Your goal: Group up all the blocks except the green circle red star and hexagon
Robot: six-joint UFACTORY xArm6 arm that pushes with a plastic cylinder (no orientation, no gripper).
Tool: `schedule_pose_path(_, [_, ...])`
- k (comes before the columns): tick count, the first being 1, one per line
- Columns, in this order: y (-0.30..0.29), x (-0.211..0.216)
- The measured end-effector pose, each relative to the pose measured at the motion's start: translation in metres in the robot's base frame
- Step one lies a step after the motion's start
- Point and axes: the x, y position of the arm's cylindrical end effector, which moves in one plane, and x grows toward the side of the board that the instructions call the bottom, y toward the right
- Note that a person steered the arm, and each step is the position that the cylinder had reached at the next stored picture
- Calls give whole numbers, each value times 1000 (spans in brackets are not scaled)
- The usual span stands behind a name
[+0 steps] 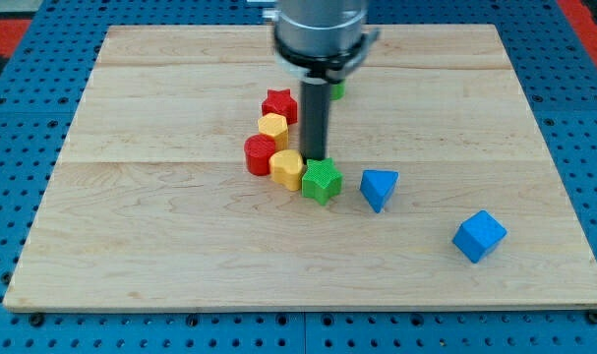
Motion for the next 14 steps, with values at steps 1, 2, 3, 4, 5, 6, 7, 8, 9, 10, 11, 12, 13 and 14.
schedule_pose_path(1, [-1, -23])
schedule_pose_path(2, [-31, -50])
schedule_pose_path(3, [-62, -64])
schedule_pose_path(4, [-85, -29])
schedule_pose_path(5, [-66, -19])
schedule_pose_path(6, [-39, 15])
schedule_pose_path(7, [12, 26])
schedule_pose_path(8, [37, 11])
schedule_pose_path(9, [56, 23])
schedule_pose_path(10, [88, 58])
schedule_pose_path(11, [119, 50])
schedule_pose_path(12, [123, 56])
schedule_pose_path(13, [113, 24])
schedule_pose_path(14, [34, 19])
